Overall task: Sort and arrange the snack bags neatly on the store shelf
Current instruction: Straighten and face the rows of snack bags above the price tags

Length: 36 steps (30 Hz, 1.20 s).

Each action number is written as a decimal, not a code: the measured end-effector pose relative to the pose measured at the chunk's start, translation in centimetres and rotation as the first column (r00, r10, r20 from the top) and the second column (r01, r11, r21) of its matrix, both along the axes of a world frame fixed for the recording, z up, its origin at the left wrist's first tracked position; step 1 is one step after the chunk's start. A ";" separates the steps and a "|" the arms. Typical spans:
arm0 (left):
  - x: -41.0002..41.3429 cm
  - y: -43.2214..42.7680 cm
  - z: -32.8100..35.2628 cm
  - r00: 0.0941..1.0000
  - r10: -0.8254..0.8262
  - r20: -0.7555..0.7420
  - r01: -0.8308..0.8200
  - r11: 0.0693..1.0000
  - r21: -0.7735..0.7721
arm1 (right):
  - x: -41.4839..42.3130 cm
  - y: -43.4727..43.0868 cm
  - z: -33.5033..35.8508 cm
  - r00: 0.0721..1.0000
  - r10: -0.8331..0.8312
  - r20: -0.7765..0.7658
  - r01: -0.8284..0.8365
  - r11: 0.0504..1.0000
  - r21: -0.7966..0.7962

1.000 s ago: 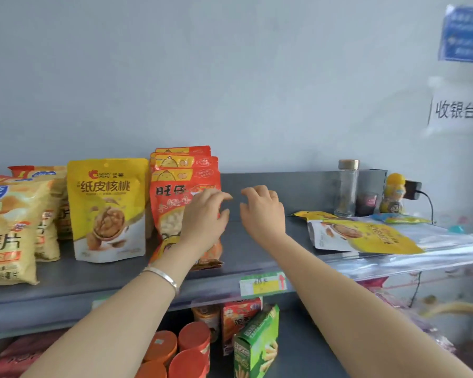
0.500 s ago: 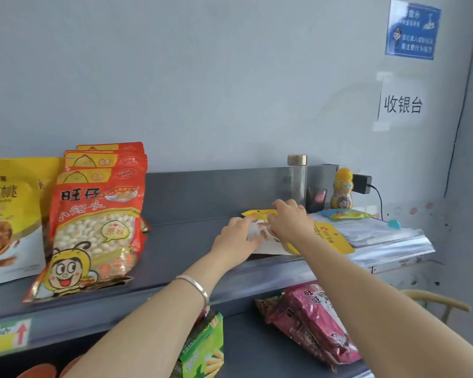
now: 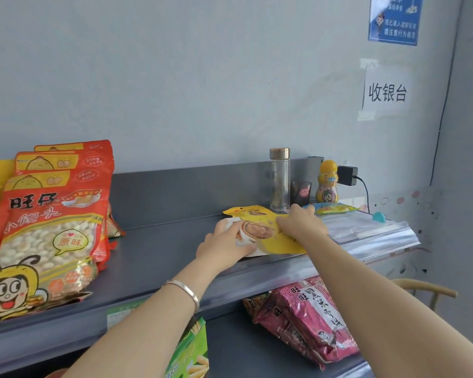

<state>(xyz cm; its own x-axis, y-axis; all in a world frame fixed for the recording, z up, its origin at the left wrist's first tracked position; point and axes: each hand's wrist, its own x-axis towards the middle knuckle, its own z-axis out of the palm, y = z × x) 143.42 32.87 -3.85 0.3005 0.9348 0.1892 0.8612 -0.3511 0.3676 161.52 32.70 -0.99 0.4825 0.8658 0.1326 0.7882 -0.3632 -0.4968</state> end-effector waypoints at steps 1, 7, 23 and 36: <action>-0.1 0.0 0.0 0.999 0.036 -0.005 -0.036 0.999 0.002 | 0.0 0.0 0.1 1.000 -0.002 -0.008 0.002 0.999 0.053; -1.7 0.4 0.3 0.976 0.214 -0.046 -0.216 0.976 -0.022 | 0.8 0.2 0.9 0.777 0.147 -0.612 0.174 0.884 0.434; -4.7 2.7 1.3 0.942 0.246 0.228 -0.201 0.958 -0.204 | -8.7 0.9 0.6 0.350 0.593 -0.725 -0.322 0.803 0.502; -8.7 6.3 3.3 0.412 0.106 0.905 0.055 0.989 -0.141 | -11.3 7.3 0.4 0.531 0.509 -0.677 -0.012 0.804 0.595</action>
